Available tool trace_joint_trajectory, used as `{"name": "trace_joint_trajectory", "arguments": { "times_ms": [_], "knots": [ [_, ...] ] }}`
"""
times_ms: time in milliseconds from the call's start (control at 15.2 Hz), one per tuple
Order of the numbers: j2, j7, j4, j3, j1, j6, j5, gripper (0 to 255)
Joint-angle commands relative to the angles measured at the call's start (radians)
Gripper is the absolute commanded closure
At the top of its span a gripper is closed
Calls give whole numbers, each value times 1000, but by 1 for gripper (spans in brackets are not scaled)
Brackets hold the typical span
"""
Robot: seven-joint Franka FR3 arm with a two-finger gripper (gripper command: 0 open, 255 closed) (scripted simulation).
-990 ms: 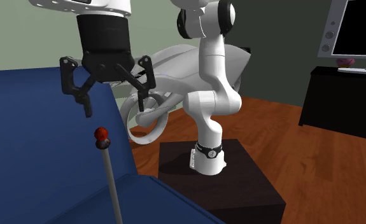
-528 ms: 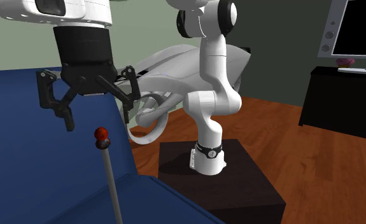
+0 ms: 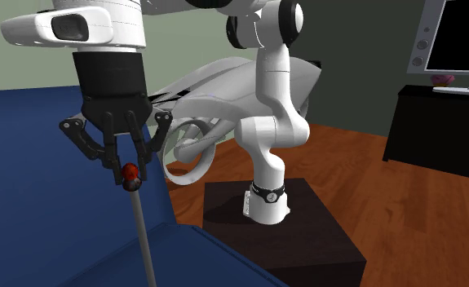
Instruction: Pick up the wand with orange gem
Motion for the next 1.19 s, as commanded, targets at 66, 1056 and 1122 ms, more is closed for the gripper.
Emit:
{"name": "trace_joint_trajectory", "arguments": {
  "times_ms": [66,1056,1122],
  "knots": [
    [0,0,0,0,0,0,0,255],
    [29,-12,173,-1,5,-148,17,255],
    [34,-14,191,-2,5,-162,20,255]
  ]
}}
